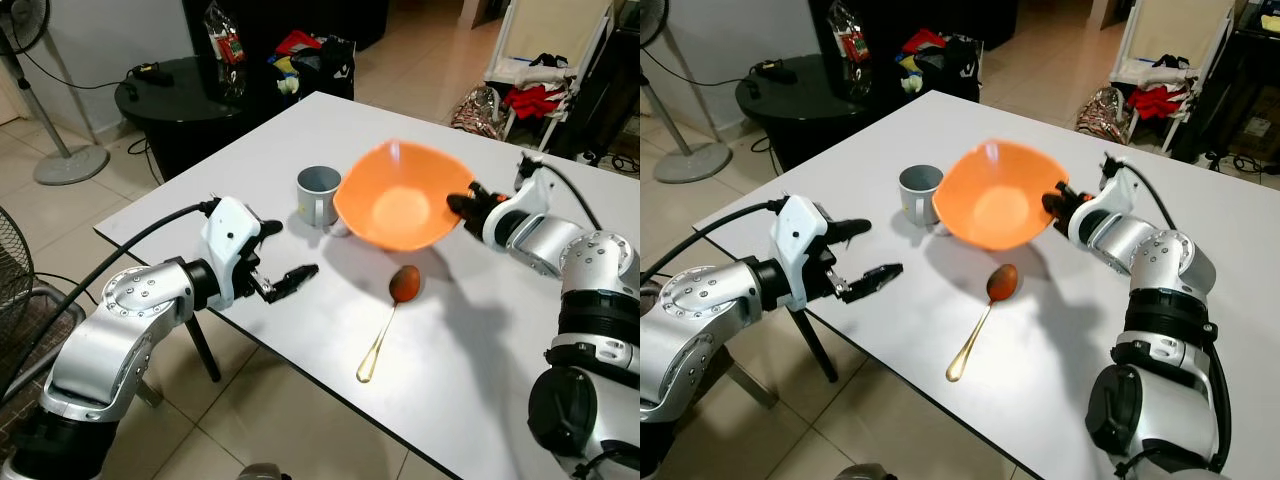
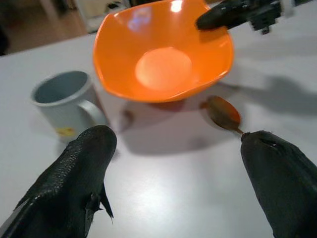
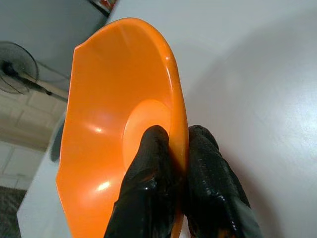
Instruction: Setting the table
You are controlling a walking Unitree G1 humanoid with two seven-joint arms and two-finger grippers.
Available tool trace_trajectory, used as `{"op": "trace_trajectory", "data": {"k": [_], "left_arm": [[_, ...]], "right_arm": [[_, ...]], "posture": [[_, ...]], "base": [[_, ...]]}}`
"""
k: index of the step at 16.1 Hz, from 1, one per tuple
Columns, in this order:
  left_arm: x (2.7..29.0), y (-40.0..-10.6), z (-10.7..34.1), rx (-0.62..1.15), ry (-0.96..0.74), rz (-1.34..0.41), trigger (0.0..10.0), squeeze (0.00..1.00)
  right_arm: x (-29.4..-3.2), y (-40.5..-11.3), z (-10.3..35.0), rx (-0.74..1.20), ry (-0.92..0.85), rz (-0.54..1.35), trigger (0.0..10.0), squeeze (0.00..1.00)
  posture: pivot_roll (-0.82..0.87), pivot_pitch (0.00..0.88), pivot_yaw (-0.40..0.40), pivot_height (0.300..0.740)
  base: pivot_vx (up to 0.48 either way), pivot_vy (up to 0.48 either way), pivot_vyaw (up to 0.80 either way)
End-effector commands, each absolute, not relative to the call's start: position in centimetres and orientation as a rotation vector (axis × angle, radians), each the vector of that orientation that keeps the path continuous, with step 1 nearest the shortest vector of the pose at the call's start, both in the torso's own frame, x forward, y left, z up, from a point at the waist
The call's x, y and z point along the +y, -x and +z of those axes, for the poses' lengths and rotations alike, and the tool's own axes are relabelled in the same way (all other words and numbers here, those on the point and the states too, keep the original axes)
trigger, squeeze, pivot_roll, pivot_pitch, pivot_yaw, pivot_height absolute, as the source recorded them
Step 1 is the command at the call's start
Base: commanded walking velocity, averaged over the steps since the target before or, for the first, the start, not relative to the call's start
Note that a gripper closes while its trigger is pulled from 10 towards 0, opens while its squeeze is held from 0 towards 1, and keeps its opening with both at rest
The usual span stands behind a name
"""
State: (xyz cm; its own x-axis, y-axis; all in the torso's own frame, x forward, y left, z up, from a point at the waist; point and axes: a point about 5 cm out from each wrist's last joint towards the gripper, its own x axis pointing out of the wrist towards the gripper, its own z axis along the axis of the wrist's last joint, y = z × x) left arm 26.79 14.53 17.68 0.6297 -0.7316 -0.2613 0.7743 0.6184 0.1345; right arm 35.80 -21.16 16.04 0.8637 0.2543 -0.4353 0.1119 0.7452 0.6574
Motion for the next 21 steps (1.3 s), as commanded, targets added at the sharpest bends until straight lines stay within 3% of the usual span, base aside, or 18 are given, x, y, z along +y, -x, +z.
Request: {"op": "trace_trajectory", "data": {"k": [1, 11, 12, 13, 21], "left_arm": [[14.4, -26.8, 18.1, 0.181, -0.257, -0.888, 10.0, 0.0], [14.0, -26.4, 17.8, 0.211, -0.241, -0.926, 10.0, 0.0], [14.0, -26.3, 17.8, 0.215, -0.241, -0.932, 10.0, 0.0], [14.0, -26.3, 17.8, 0.216, -0.241, -0.933, 10.0, 0.0], [14.3, -26.1, 17.9, 0.215, -0.242, -0.928, 10.0, 0.0]], "right_arm": [[-21.0, -36.1, 16.9, 0.523, -0.723, 0.102, 10.0, 0.0], [-20.9, -35.7, 15.6, 0.632, -0.858, 0.136, 10.0, 0.0], [-20.9, -35.7, 15.5, 0.636, -0.869, 0.14, 10.0, 0.39], [-20.8, -35.6, 15.4, 0.642, -0.869, 0.141, 10.0, 1.0], [-22.2, -33.8, 15.5, 0.672, -0.844, 0.148, 10.0, 1.0]], "posture": [[0.16, 0.0, 0.035, 0.74], [0.15, 0.0, 0.038, 0.74], [0.15, 0.0, 0.038, 0.74], [0.15, 0.0, 0.037, 0.74], [0.15, 0.0, 0.033, 0.74]], "base": [[0.0, 0.0, 0.0], [0.0, 0.0, 0.0], [0.0, 0.0, 0.0], [0.0, 0.0, 0.0], [0.0, 0.0, 0.0]]}}
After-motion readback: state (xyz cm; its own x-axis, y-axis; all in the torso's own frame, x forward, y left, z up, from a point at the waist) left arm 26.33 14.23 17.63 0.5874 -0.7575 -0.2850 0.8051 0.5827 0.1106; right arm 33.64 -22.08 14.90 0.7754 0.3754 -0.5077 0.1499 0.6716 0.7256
